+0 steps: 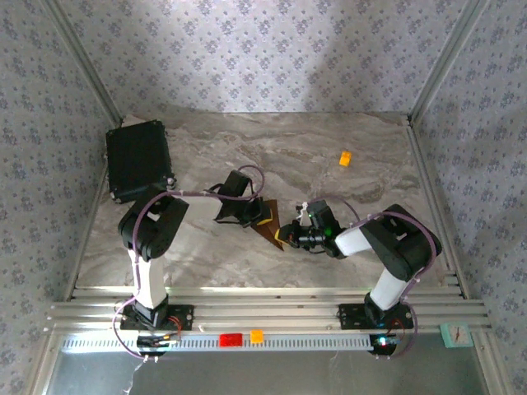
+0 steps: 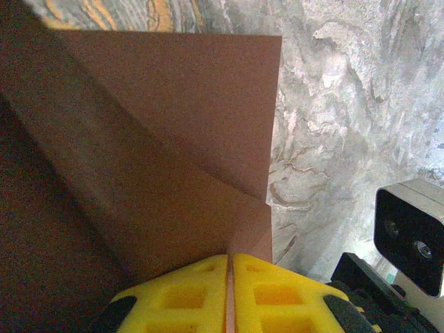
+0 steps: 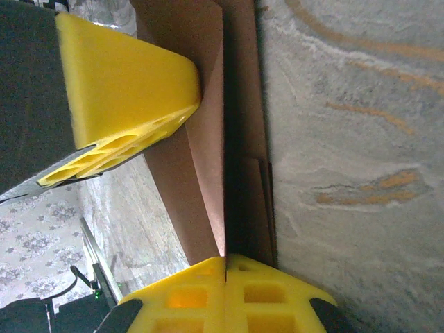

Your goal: Fold a paper plane with a square sheet of paper (pick it up from the middle)

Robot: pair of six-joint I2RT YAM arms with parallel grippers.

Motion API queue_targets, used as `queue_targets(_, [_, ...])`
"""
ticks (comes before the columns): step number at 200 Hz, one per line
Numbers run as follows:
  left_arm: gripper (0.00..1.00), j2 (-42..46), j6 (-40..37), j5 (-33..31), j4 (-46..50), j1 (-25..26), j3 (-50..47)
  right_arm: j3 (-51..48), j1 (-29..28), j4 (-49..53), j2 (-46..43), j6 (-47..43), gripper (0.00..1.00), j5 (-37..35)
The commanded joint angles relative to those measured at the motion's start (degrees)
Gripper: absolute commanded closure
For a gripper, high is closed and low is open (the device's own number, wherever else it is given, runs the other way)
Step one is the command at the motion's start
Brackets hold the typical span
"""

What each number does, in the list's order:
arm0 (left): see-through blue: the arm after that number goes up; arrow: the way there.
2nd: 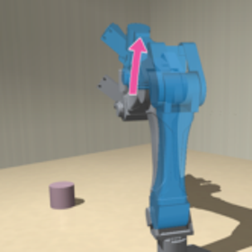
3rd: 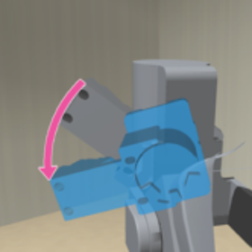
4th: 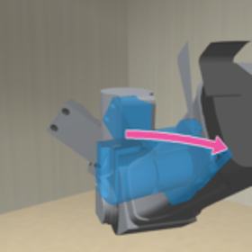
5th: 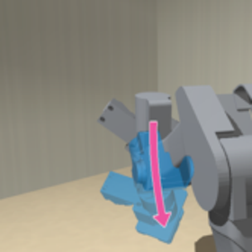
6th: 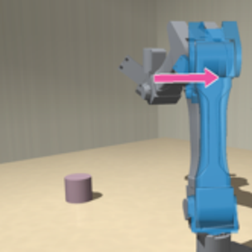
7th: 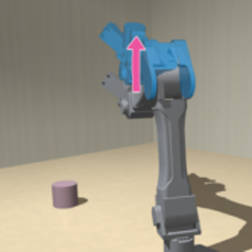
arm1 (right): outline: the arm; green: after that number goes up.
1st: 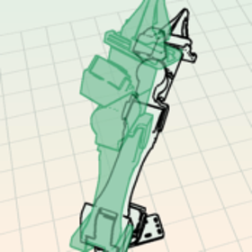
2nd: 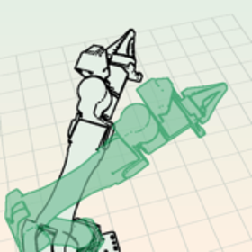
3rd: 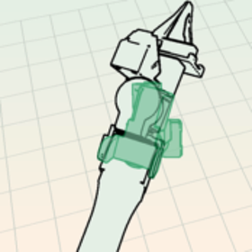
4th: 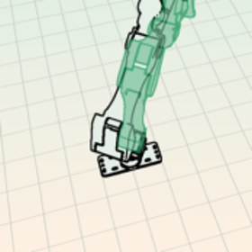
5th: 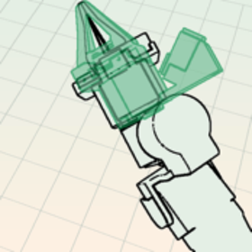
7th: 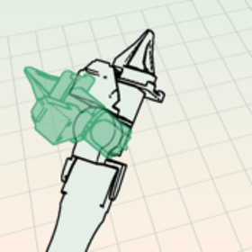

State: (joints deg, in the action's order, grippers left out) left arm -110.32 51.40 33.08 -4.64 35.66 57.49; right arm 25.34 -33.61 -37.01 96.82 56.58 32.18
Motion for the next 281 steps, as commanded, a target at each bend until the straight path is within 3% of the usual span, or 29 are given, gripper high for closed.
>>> queue_targets(1, [0.89, -1.54, -2.09, 0.8, 1.98, 0.36, 1.26, -1.26, -1.02, 7.76, 1.76, -0.06, 1.0, 1.14])
queue_targets(37, [0.9, -2.68, -3.83, -1.3, 6.99, 0.29, 1.92, -0.91, -1.11, 8.08, 1.51, 0.0, 1.0, 1.29])
queue_targets(69, [0.91, -2.92, -4.41, -2.27, 8.42, 0.43, 1.4, -0.14, -1.29, 10.48, -0.59, -0.29, 0.93, 1.32])
queue_targets(140, [0.91, -3.23, -4.37, -2.22, 8.36, 0.65, 1.83, 0.58, -1.89, 23.46, -8.11, -5.16, 0.82, -0.81])
queue_targets(164, [0.91, -3.19, -4.27, -2.14, 8.33, 0.88, 1.93, 1.0, -2.08, 25.04, -7.68, -5.62, 0.83, -0.89])
queue_targets(196, [0.9, -3.23, -4.09, -2.05, 8.16, 0.97, 2.09, 0.6, -2.34, 25.3, -6.65, -4.67, 0.94, -1.03])
queue_targets(219, [0.91, -3.14, -3.96, -2.06, 8.16, 0.98, 2.18, -0.1, -2.67, 24.4, -6.66, -4.01, 0.95, -0.65])
queue_targets(249, [0.91, -3.06, -3.99, -2.05, 8.14, 1.02, 2.19, -0.12, -2.96, 25.3, -8.48, -3.67, 0.88, -0.6])
queue_targets(281, [0.91, -3.1, -3.67, -2.06, 7.72, 1.15, 1.9, -0.2, -2.89, 27.35, -9.8, -4.47, 0.92, -1.01])
